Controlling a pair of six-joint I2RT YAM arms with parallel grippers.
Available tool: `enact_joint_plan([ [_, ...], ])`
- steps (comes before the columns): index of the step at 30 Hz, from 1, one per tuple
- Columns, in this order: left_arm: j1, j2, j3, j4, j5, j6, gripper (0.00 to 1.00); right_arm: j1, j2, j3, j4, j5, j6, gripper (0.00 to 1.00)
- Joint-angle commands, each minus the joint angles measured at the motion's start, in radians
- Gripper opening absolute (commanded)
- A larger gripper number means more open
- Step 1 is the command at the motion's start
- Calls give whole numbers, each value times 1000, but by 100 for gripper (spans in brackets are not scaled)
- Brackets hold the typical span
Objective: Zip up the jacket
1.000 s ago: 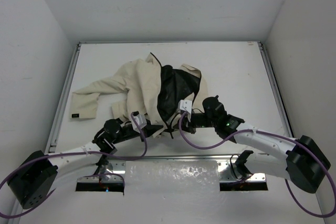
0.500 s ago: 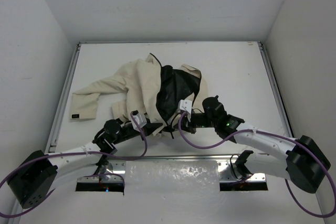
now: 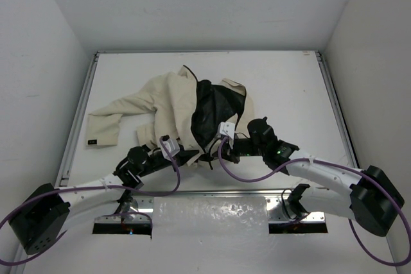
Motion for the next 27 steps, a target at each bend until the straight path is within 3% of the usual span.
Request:
enact_joint_plan([
  [1, -17, 3, 1, 67, 1, -10, 0, 12, -10, 19, 42, -8, -5, 0],
  [27, -39, 29, -3, 41, 58, -1, 0, 21, -1, 20, 53, 9, -2, 0],
])
